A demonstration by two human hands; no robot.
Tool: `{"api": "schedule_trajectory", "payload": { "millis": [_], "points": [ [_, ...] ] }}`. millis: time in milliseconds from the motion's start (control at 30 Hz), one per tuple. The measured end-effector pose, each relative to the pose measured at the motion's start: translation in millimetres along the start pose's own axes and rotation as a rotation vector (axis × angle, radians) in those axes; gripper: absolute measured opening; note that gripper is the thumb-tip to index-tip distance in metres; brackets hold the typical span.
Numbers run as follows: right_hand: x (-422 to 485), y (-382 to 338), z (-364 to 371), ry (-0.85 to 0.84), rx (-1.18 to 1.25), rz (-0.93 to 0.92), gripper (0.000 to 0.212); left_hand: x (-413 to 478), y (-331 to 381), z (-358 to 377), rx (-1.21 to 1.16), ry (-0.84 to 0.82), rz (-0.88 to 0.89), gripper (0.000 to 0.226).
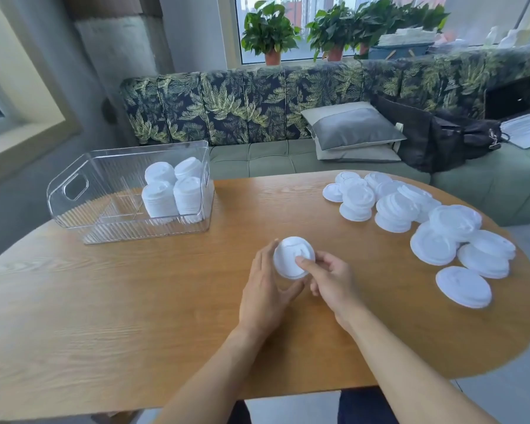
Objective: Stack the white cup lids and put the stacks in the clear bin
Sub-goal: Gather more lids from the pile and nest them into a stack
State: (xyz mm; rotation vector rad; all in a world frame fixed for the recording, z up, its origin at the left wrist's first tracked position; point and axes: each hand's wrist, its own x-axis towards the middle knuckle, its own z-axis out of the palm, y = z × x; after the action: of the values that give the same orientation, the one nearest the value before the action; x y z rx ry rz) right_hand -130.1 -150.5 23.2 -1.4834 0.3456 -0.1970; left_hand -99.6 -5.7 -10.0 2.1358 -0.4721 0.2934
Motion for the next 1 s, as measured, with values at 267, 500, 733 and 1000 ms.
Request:
{"api": "schedule_trajectory", "payload": {
  "millis": [267,500,733,1000],
  "points": [
    [-6,0,-8,-0.032,0.145,0.075,0.022,-21,0,-16,0.036,-0.010,-0.022,0.082],
    [1,4,-19,-0.031,0.423,0.167,0.016,-21,0,-16,0.003,-0.028,-0.023,0.084],
    [2,8,-18,-0.017,0.388,0.140,0.017,-21,3,-17,0.019,-0.003,-0.012,0.083],
    [0,6,-17,-0.013,0.375,0.127,0.021,-24,8,-18,0.089,0.065,-0.007,0.081]
  ]
}}
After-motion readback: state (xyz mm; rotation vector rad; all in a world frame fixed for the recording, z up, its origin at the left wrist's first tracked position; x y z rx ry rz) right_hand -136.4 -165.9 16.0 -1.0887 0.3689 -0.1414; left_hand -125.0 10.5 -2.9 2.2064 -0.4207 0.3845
